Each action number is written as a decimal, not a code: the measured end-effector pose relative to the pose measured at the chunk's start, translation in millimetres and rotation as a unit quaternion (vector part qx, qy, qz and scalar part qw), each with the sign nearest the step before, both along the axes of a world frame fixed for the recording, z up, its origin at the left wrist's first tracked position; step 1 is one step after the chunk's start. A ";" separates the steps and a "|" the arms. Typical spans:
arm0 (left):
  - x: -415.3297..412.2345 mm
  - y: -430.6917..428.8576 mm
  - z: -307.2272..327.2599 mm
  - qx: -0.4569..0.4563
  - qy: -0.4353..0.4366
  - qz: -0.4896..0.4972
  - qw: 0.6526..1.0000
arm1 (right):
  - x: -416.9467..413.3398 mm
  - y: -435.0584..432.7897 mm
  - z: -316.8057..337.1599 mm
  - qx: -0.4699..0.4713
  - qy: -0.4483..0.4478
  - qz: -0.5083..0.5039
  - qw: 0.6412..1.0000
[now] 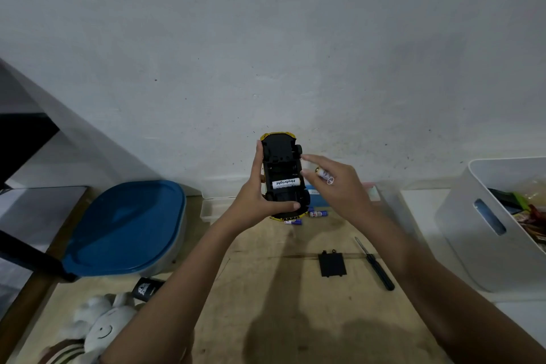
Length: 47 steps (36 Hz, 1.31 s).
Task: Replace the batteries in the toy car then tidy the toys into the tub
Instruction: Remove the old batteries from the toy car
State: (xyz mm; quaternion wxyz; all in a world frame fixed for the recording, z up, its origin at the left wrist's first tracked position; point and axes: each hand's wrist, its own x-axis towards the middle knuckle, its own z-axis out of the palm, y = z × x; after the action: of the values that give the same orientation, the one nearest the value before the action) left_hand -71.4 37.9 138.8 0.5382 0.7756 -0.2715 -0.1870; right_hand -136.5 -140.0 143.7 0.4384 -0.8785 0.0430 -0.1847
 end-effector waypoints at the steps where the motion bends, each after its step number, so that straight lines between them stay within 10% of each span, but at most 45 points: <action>1: -0.1 -0.3 1.2 -0.004 -0.001 0.003 1.000 | -0.1 1.0 0.1 -0.017 0.005 0.016 1.000; 24: -0.2 -0.1 5.8 -0.023 -0.008 0.017 1.000 | 5.9 11.5 4.6 -0.023 -0.025 0.050 0.998; 36: -6.3 1.2 -3.1 -0.021 0.004 0.016 1.000 | 3.8 28.9 6.9 0.154 -0.056 -0.013 0.986; 47: -29.9 4.7 -26.5 0.041 0.000 0.061 0.997 | -10.3 17.6 -6.3 0.583 0.014 -0.133 0.801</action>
State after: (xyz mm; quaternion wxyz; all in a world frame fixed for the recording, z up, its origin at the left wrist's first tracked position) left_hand -101.3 42.6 112.3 0.5168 0.8119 -0.2158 -0.1649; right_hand -146.8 -122.4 137.5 0.8382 -0.4453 0.2655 -0.1689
